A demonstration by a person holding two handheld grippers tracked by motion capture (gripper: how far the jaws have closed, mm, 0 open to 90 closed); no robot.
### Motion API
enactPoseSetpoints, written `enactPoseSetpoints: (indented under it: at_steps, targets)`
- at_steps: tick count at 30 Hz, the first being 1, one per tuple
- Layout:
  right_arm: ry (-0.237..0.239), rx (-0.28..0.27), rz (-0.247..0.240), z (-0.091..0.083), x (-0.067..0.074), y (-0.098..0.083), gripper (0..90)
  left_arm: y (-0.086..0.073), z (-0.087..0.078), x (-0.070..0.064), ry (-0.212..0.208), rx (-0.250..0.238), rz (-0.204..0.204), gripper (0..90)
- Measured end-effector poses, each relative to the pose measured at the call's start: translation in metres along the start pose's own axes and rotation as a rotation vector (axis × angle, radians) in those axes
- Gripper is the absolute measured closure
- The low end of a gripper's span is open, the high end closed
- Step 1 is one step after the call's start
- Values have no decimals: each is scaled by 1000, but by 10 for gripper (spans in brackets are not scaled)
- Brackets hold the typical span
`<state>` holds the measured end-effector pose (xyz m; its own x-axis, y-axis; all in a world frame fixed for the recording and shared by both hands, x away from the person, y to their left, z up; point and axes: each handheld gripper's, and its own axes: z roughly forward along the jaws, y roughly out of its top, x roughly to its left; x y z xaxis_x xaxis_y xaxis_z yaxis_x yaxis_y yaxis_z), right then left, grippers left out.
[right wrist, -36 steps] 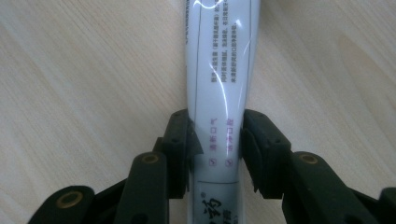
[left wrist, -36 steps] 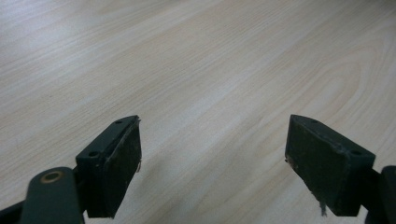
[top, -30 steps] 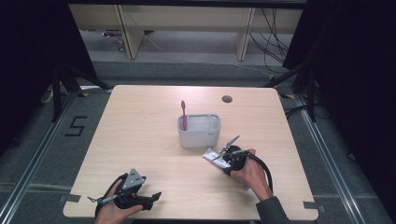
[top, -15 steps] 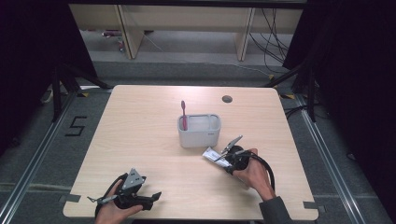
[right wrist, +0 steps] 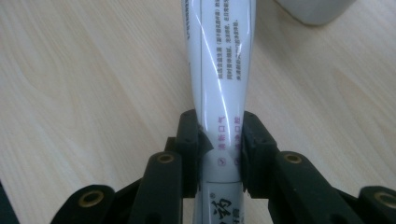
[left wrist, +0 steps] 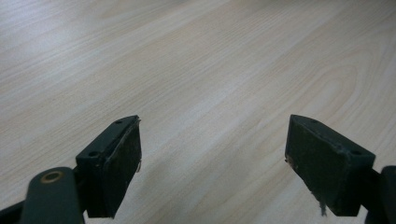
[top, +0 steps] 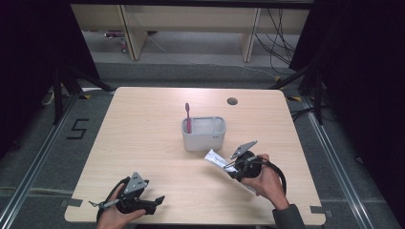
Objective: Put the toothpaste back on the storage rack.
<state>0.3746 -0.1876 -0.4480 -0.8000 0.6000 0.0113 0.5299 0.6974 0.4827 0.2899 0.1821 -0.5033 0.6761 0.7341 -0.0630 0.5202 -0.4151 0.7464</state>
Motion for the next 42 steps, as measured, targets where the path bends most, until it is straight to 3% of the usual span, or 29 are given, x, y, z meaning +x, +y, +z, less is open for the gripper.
enactPoseSetpoints:
  at_steps: [2, 5, 6, 7, 8, 12, 13, 17, 18, 20, 23, 24, 26, 27, 32, 34, 38, 42]
  targets:
    - [16, -23, 33, -6, 3, 2, 725, 0, 0, 0, -1, -1, -1, 181]
    - [35, -100, 27, -16, 3, 5, 726, 0, 0, 0, 0, 0, -1, 180]
    - [35, -100, 27, -16, 3, 5, 726, 0, 0, 0, -1, 1, -1, 180]
    - [20, -110, 64, -17, 5, 6, 726, 0, 0, 0, 1, 2, 3, 181]
    - [33, -124, 12, -18, 3, 6, 727, 0, 0, 1, 0, 2, 3, 181]
    - [13, -150, 23, -22, 3, 10, 727, 0, 0, 1, -6, 4, -4, 180]
    - [10, -160, 2, -23, 2, 10, 728, 0, 0, 0, -2, -4, -4, 180]
    - [39, -211, 27, -27, 0, 12, 728, 0, 0, 1, -1, -1, -7, 181]
    - [37, -233, 11, -26, -1, 12, 728, 0, 0, 1, -1, -6, -12, 181]
    - [43, -232, 57, -30, 0, 13, 728, 0, 0, 2, 0, -5, -10, 180]
    - [43, -284, 28, -32, -5, 16, 728, 0, 0, 2, 2, -7, -18, 180]
    - [45, -292, 52, -33, -3, 16, 729, 0, 0, 2, 1, -8, -19, 180]
    - [53, -303, 31, -35, -6, 19, 728, 0, 0, 2, -1, -9, -17, 180]
    - [44, -315, 54, -36, -5, 20, 729, 0, 0, 2, 0, -9, -20, 180]
    - [44, -357, 29, -42, -9, 26, 729, 0, 0, 2, -1, -10, -17, 180]
    - [33, -381, 58, -45, -9, 29, 729, -1, 0, 2, -1, -9, -20, 180]
    - [28, -433, 45, -49, -14, 37, 729, 0, -1, 2, 0, -10, -17, 180]
    - [37, -472, 69, -52, -17, 46, 728, 0, -1, 3, -4, -9, -15, 181]
